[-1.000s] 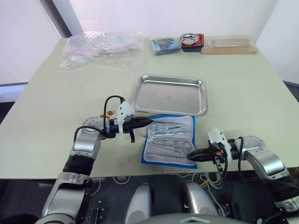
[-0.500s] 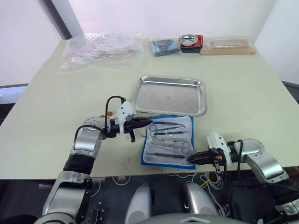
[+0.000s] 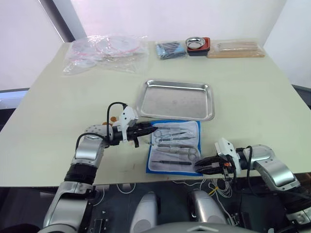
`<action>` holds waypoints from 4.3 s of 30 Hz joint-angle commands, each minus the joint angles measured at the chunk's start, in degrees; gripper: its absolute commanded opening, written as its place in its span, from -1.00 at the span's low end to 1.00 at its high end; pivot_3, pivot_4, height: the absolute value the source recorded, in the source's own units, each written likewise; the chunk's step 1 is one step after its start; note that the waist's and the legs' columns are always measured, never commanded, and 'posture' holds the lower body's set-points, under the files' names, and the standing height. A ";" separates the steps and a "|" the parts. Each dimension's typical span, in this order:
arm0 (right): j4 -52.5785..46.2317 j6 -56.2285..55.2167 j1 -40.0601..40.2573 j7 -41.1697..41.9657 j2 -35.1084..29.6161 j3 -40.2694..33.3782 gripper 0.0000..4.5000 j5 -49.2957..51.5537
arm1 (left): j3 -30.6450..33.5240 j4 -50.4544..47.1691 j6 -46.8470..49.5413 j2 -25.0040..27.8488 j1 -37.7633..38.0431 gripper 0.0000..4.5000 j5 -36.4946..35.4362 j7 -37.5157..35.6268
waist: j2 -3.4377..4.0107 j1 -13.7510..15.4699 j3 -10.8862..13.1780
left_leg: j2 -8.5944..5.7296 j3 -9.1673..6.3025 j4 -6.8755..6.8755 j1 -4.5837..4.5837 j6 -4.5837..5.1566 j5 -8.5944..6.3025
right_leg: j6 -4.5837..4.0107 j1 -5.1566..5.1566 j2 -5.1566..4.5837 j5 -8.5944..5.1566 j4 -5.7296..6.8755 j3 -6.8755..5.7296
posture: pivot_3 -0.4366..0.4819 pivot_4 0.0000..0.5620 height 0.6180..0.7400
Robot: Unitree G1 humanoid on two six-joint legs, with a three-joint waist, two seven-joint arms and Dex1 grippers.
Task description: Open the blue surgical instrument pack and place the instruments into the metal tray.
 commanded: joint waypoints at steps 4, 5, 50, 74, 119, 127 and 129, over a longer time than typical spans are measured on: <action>-0.15 -1.09 0.73 -0.26 -0.80 0.03 0.13 -0.44 | 0.06 0.02 2.08 0.26 2.06 -0.05 0.01 0.82 | 0.00 0.00 0.00 | 0.00 0.00 0.01 0.05 0.00 0.00 | -0.13 0.04 0.00 -0.07 0.00 0.00 | -0.05 -0.47 1.00; -0.07 -1.21 0.72 -0.24 -0.84 0.04 0.13 -0.50 | 0.21 -0.04 2.08 0.28 2.06 -0.05 -0.02 0.94 | 0.00 0.01 0.00 | 0.00 0.00 0.01 0.05 0.00 0.00 | -0.13 0.04 0.00 -0.08 0.00 0.00 | -0.05 -0.47 1.00; 4.44 -15.89 -4.34 -7.37 8.60 -7.27 1.00 0.58 | 10.70 -25.13 6.22 12.20 13.10 0.98 -15.03 -6.27 | -0.29 0.10 0.32 | 0.02 -0.01 -0.12 -0.86 -0.01 -0.01 | -0.01 -0.70 -0.04 0.00 -0.25 -0.03 | -0.05 -0.47 1.00; 26.45 -23.23 -10.63 -2.33 9.12 1.40 1.00 -10.85 | 11.17 -28.63 3.61 17.73 15.54 0.98 -16.86 -14.35 | -0.30 0.01 0.31 | 0.03 0.04 -0.08 -0.70 -0.01 -0.01 | -0.05 -0.64 -0.03 -0.02 -0.13 0.00 | -0.05 -0.47 1.00; 22.86 -6.13 -10.12 -6.65 7.88 5.50 1.00 -11.68 | -7.37 25.98 -21.81 2.10 -20.21 -0.46 7.25 -21.36 | -0.95 -0.03 -0.36 | 0.03 0.01 -0.09 0.08 -0.01 -0.01 | -0.20 0.15 0.03 -0.12 -0.22 0.00 | -0.05 -0.47 1.00; 22.78 -6.59 -9.66 -7.30 8.10 5.59 1.00 -11.92 | -8.65 36.89 -27.90 -1.30 -23.57 -0.46 12.58 -18.46 | -0.93 -0.03 -0.42 | 0.03 -0.01 -0.08 0.11 -0.01 -0.01 | -0.19 0.17 0.04 -0.11 -0.17 0.00 | -0.05 -0.47 1.00; 22.85 -6.60 -9.72 -7.26 8.13 5.62 1.00 -11.89 | -8.83 38.44 -28.58 -1.82 -24.16 -0.46 13.52 -18.01 | -0.89 -0.05 -0.49 | 0.03 -0.01 -0.08 0.11 -0.01 -0.01 | -0.19 0.17 0.04 -0.11 -0.16 -0.01 | -0.05 -0.47 1.00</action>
